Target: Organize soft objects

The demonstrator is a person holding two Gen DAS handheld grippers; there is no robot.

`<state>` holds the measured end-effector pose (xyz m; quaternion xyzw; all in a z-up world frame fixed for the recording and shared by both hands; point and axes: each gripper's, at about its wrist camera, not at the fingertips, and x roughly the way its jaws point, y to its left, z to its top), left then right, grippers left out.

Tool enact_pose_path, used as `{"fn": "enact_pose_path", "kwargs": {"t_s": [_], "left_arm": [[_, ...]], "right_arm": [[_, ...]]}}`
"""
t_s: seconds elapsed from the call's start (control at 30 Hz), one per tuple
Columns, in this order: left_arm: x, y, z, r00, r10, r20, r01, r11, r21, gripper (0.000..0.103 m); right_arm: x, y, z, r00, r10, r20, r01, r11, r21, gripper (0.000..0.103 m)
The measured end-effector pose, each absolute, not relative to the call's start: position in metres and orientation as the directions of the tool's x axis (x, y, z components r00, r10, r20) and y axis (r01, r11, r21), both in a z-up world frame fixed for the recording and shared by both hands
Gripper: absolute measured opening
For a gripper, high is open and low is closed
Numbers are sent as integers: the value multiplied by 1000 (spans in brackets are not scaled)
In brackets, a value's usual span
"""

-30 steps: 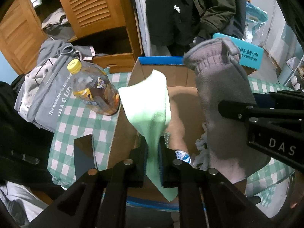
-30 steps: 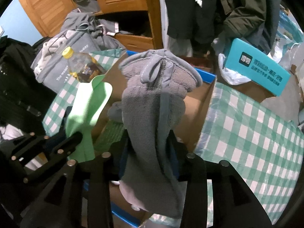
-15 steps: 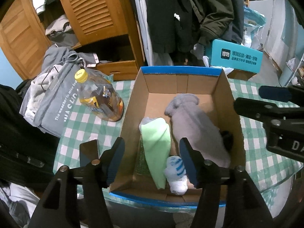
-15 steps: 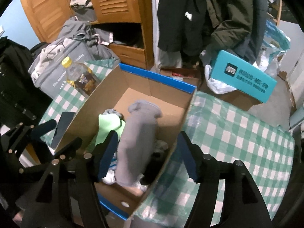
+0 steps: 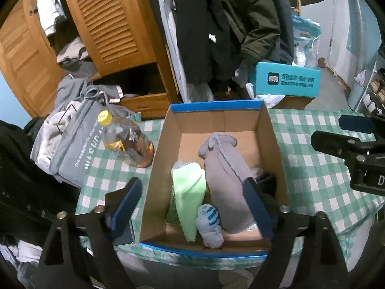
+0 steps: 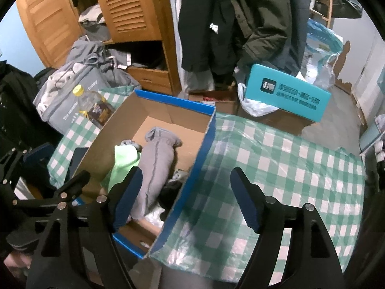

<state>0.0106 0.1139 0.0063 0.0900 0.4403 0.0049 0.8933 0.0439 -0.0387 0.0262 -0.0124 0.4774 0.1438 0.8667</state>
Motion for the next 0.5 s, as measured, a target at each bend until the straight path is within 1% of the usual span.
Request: {"fn": "enact_pose_path", "kwargs": {"t_s": [0.1, 0.27, 0.5], "left_arm": [[8, 109, 10, 620, 86, -779, 75, 983, 169, 91], [6, 103, 14, 629, 94, -772, 74, 981, 179, 101], [4, 95, 18, 631, 86, -771, 82, 981, 176, 101]], "right_arm": [[38, -47, 30, 511, 235, -827, -258, 960, 113, 76], [28, -60, 37, 532, 229, -815, -253, 962, 105, 76], [14, -74, 43, 548, 244, -800, -258, 959, 116, 76]]}}
